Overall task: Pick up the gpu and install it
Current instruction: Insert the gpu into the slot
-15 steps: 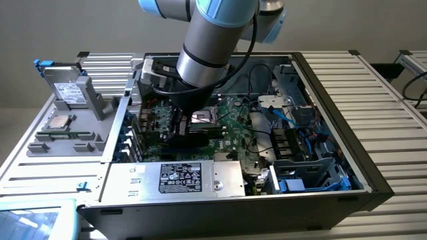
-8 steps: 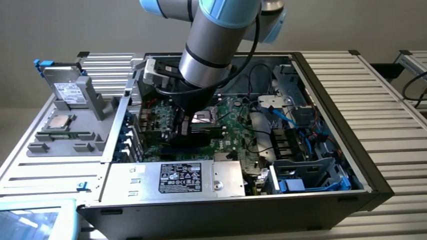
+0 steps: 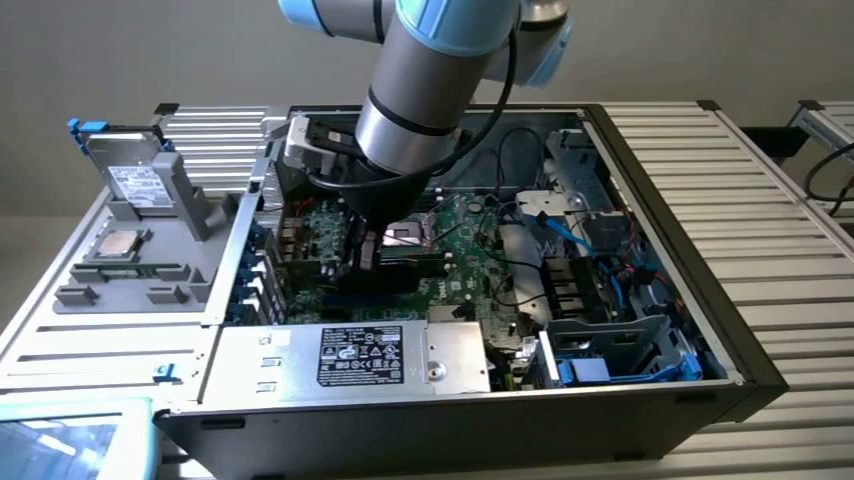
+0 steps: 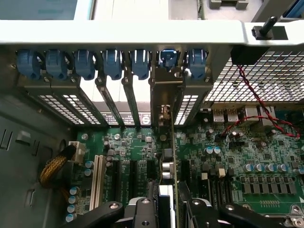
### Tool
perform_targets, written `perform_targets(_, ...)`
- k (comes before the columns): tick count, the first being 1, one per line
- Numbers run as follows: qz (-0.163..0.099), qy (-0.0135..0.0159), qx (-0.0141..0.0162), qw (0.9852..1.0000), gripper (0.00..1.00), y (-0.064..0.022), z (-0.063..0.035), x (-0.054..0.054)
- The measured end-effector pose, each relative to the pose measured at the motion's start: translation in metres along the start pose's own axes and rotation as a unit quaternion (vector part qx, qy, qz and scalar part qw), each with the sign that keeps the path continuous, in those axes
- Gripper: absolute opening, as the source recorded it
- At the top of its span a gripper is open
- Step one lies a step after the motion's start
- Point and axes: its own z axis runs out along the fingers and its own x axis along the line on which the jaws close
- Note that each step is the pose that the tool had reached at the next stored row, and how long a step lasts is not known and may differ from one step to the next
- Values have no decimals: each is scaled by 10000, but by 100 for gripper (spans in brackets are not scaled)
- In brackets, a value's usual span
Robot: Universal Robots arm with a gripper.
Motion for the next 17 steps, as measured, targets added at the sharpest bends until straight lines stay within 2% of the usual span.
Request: perform_targets(17, 13, -8, -1, 10000, 28, 7, 24, 7)
